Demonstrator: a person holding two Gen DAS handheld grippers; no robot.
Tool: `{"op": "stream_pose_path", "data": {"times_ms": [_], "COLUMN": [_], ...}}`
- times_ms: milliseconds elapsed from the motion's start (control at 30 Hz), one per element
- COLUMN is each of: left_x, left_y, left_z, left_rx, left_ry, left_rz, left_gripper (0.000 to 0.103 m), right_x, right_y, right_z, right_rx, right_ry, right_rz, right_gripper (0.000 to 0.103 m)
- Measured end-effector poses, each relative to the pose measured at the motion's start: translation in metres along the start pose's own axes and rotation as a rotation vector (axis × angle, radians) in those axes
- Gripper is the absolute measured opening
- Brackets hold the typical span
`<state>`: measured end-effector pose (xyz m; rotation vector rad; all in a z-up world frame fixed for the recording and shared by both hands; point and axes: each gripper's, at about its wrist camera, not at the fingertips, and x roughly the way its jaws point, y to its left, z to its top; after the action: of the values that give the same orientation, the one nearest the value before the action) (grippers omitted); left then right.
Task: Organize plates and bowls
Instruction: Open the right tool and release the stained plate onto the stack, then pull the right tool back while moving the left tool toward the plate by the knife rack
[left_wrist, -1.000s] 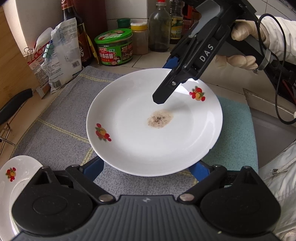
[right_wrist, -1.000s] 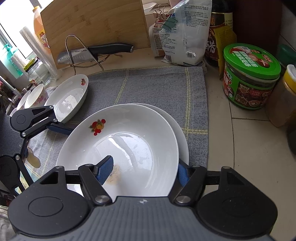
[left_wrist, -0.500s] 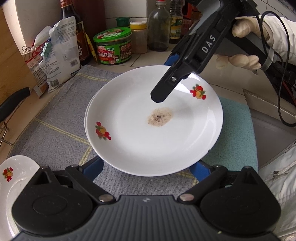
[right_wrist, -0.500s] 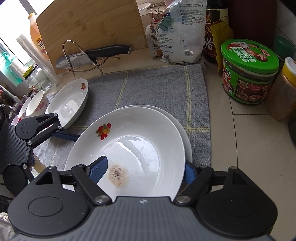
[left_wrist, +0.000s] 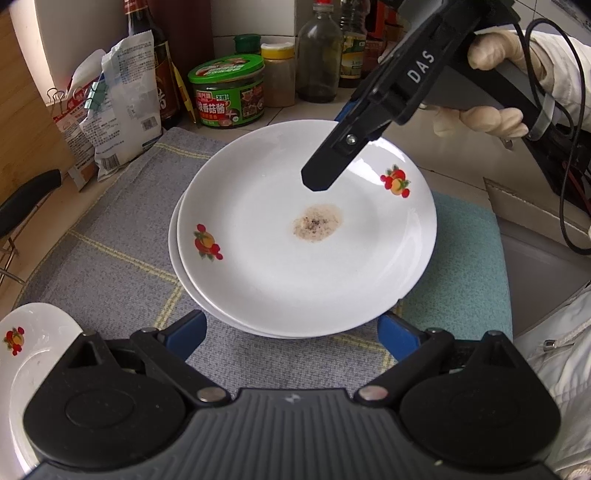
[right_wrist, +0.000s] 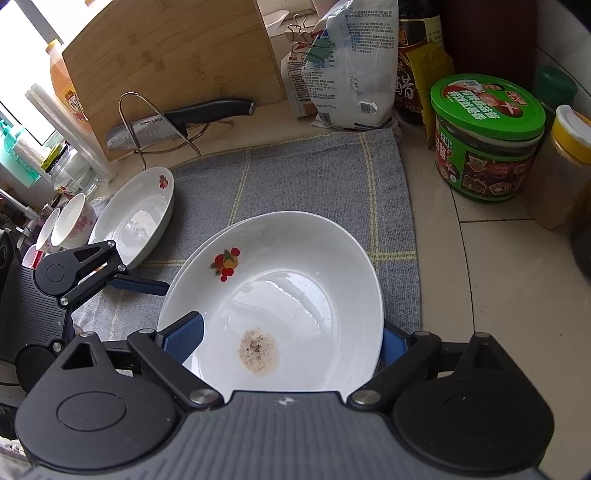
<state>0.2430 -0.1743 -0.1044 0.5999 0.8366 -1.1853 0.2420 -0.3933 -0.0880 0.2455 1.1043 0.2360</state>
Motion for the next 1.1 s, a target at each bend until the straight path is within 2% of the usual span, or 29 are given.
{"op": "stream_pose_path", "data": {"times_ms": [333, 467, 567, 767, 867, 1100], "left_x": [-0.003, -0.005, -0.006, -0.008, -0.011, -0.021], "left_y": [-0.002, -0.004, -0.004, -0.005, -0.006, -0.010], "left_z": [-0.002, -0.003, -0.003, -0.004, -0.004, -0.007], "left_rx": [-0.002, -0.004, -0.003, 0.002, 0.000, -0.040], "left_ry": [-0.007, -0.014, -0.017, -0.019, -0.028, -0.062], "left_rz": [0.004, -0.001, -0.003, 0.005, 0.021, 0.077], "left_gripper": [0.099, 0.099, 0.099, 0.099, 0.099, 0.099], "right_x": [-0.004, -0.007, -0.009, -0.013, -0.015, -0.008], "right_y": [-0.001, -0.004, -0.008, 0.000, 0.011, 0.039], "right_z": [-0.001, -0.003, -0.007, -0.007, -0.008, -0.020], "right_rx": [0.011, 0.029, 0.049, 0.007, -0.062, -0.229], "right_ry": [0.001, 0.003, -0.001, -0.019, -0.038, -0.054], "right_rz": [-0.007, -0.035, -0.012, -0.034, -0.097, -0.237], "right_gripper": [0.097, 0.098, 0.098, 0.099, 0.103, 0.103]}}
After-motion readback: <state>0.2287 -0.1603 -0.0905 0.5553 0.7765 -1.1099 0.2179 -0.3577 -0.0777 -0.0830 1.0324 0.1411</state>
